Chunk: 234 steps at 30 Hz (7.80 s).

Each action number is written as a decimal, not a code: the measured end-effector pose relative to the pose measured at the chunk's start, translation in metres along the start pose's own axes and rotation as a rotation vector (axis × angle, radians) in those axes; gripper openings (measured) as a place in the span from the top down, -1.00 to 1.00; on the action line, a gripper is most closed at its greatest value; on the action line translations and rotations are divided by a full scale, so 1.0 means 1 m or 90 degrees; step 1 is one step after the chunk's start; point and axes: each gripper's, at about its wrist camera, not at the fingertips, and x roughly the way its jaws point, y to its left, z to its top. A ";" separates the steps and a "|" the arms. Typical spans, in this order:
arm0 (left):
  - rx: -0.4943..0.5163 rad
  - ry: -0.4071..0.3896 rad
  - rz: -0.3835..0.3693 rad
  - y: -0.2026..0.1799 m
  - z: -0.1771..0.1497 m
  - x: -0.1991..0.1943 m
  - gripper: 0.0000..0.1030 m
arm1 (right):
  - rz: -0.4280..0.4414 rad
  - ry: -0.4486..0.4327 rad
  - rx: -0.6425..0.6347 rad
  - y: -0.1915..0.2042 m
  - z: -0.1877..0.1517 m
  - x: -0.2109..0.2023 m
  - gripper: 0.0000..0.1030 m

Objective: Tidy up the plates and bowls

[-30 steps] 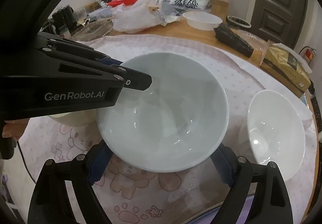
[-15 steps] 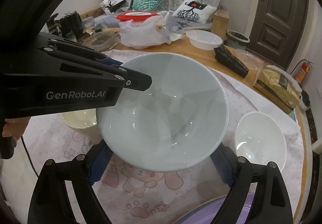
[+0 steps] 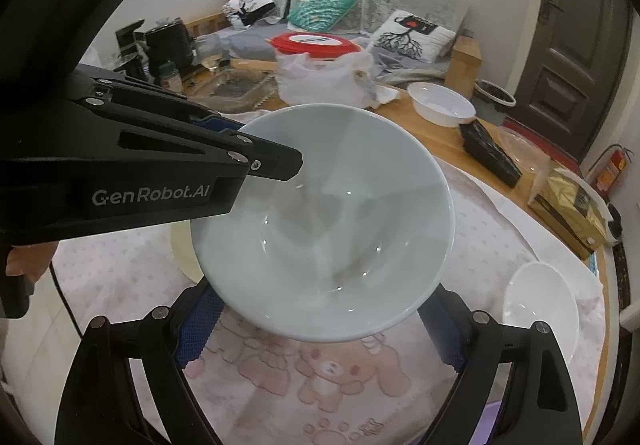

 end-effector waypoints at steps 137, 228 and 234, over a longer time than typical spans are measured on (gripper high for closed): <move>0.033 0.100 -0.080 -0.180 0.060 0.162 0.81 | 0.046 0.109 0.106 -0.211 -0.086 0.039 -0.86; -0.070 -0.006 0.005 0.053 -0.030 -0.005 0.81 | 0.085 0.059 -0.060 0.047 0.026 0.052 -0.81; -0.075 0.002 0.004 0.060 -0.031 0.003 0.81 | 0.077 0.070 -0.076 0.051 0.028 0.062 -0.81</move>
